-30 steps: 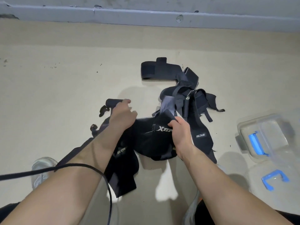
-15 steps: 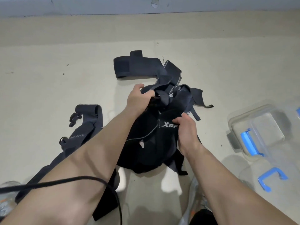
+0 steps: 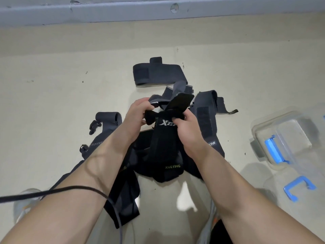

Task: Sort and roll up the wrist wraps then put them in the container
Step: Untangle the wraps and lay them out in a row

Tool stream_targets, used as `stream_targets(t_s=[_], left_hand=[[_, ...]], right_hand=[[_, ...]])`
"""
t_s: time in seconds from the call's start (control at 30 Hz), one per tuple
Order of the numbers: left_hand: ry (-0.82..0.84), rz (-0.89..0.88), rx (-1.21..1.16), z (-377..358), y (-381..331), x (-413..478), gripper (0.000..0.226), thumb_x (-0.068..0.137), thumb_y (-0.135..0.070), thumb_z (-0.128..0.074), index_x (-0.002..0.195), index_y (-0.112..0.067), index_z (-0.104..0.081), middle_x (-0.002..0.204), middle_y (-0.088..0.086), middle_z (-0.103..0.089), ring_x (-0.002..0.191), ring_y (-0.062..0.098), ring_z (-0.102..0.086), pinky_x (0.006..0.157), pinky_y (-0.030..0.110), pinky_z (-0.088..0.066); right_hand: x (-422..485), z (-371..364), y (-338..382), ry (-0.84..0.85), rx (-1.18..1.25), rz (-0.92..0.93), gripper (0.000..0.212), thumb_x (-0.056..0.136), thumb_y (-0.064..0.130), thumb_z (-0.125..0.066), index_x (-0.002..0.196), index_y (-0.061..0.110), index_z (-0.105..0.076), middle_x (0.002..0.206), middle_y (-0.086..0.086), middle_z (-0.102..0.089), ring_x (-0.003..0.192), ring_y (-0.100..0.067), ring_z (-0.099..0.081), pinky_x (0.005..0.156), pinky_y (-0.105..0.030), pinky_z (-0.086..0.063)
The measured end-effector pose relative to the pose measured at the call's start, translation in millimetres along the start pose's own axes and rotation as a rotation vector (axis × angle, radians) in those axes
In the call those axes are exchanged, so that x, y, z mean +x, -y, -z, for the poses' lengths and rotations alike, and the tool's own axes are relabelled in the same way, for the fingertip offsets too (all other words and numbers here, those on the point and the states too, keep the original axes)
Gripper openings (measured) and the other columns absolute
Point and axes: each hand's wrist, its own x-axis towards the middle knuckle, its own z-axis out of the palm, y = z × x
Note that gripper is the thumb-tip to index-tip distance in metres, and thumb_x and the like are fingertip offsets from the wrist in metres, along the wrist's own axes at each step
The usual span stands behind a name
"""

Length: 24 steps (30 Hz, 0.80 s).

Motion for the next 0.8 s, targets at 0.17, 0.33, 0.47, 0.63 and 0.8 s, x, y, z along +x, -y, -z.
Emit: stream_targets(t_s=[0.17,0.33,0.47,0.63,0.8], left_hand=[[-0.015,0.041,0.004,6,0,-13,0.063,0.054,-0.051,-0.058,0.100,-0.007,-0.058,0.084,0.005,-0.059,0.068,0.016,-0.051,0.063,0.030,-0.036],[0.056,0.078,-0.194,19,10,-18,0.044,0.095,-0.035,-0.042,0.103,-0.002,-0.069,0.091,0.014,-0.073,0.080,0.026,-0.067,0.077,0.035,-0.052],[0.104,0.115,-0.274,22,4,-21,0.047,0.095,-0.036,-0.040,0.105,0.000,-0.068,0.096,0.015,-0.070,0.087,0.029,-0.066,0.081,0.033,-0.053],[0.065,0.156,-0.541,42,-2,-21,0.061,0.095,-0.042,-0.036,0.130,0.003,-0.060,0.129,0.031,-0.064,0.123,0.046,-0.061,0.112,0.051,-0.043],[0.046,0.192,-0.631,74,-5,-20,0.067,0.097,-0.042,-0.026,0.145,0.000,-0.046,0.135,0.031,-0.061,0.127,0.045,-0.059,0.116,0.054,-0.036]], right_hand=[[-8,1,4,-0.065,-0.512,0.299,0.033,0.095,0.000,-0.049,0.110,0.022,-0.068,0.134,0.014,-0.050,0.108,0.008,-0.054,0.091,-0.004,-0.037],[-14,-1,6,0.131,-0.681,0.609,0.024,0.093,-0.003,-0.052,0.096,0.018,-0.062,0.132,0.013,-0.057,0.128,0.002,-0.050,0.099,-0.020,-0.045],[-17,-8,6,0.274,-0.796,0.540,0.027,0.091,-0.001,-0.047,0.096,0.023,-0.059,0.105,0.015,-0.061,0.097,-0.010,-0.058,0.088,-0.035,-0.049],[-7,6,-10,0.252,-0.908,0.375,0.026,0.088,0.001,-0.040,0.089,0.023,-0.054,0.094,0.002,-0.061,0.088,-0.023,-0.058,0.083,-0.046,-0.051],[-1,28,-31,0.117,-0.907,0.185,0.029,0.092,0.003,-0.044,0.087,0.027,-0.058,0.088,0.006,-0.068,0.085,-0.021,-0.064,0.079,-0.042,-0.055]])
